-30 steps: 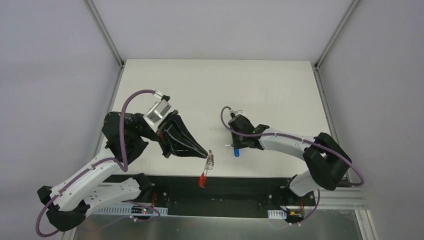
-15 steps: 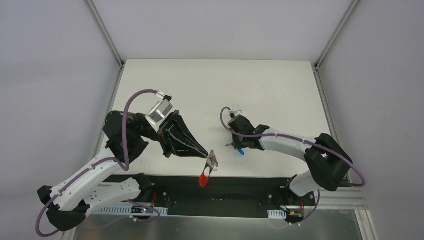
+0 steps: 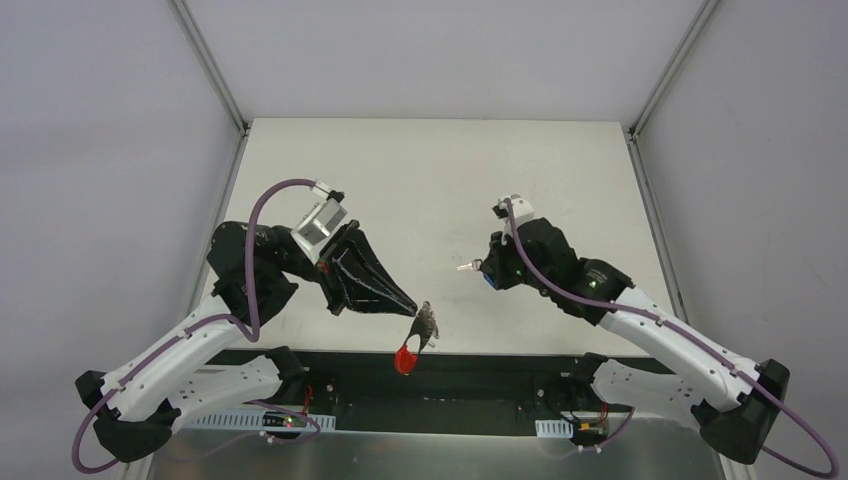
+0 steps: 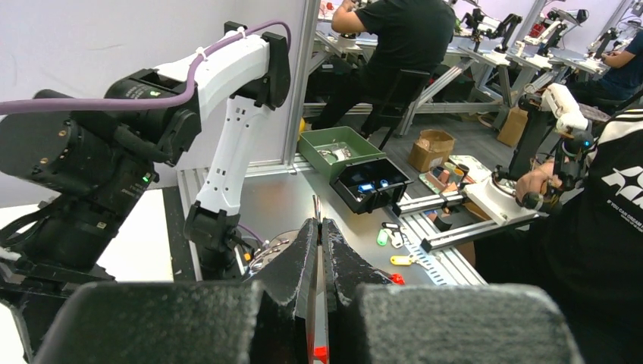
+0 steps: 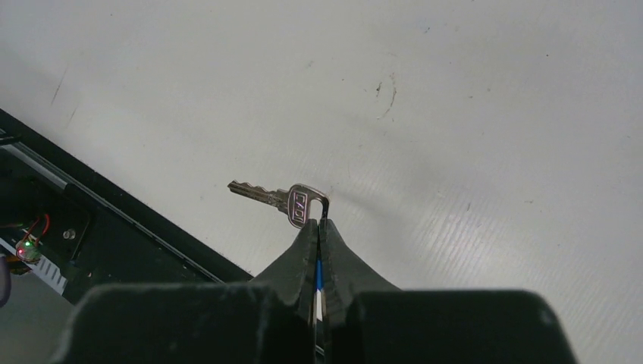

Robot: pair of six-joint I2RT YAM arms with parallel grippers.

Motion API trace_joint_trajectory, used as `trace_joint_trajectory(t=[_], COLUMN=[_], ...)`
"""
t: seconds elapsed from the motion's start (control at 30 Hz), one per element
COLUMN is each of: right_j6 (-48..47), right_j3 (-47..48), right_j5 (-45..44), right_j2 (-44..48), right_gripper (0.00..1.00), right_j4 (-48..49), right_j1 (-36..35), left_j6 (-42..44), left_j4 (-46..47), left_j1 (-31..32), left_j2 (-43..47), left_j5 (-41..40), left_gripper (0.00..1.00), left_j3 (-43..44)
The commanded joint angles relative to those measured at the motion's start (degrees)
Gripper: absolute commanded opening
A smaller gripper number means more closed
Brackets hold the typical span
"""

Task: Put the keys on the keyring

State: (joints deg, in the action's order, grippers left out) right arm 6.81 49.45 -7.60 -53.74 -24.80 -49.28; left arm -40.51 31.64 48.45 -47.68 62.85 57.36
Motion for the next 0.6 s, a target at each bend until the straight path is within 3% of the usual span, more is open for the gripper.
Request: trace_joint_trajectory(t=[0.0,0.2,0.4,0.43,0.57], right_j6=[-2.3,4.4,8.2,8.4,9.0], right_j3=[4.0,-4.1,-6.3,-6.6,-7.1], right_j5=[2.7,3.0,0.9,0.8,-0.2], right_j2=[-5.0,-14.6,-22.5,-22.8,-21.8], right_gripper=[0.0,0.0,0.0,0.02,0.29], right_j4=[-9.6,1.5,6.3,7.0,7.8], right_j1=[-0.3,-0.2,-0.8,-0.8,-1.0], left_j6=[-0.7,-1.4,-0.3,0.1,1.2], left_j4=[5.3,5.8,3.7,3.2,1.8], left_j1=[0.5,0.4,0.5,0.4,0.5], left_j2=[-0.3,0.0,0.4,0.6,0.7], left_j5=[1.1,1.0,1.2,1.1,1.1], left_gripper=[0.0,0.0,0.0,0.0,0.0], left_j3=[1.0,0.7,1.0,1.0,1.0])
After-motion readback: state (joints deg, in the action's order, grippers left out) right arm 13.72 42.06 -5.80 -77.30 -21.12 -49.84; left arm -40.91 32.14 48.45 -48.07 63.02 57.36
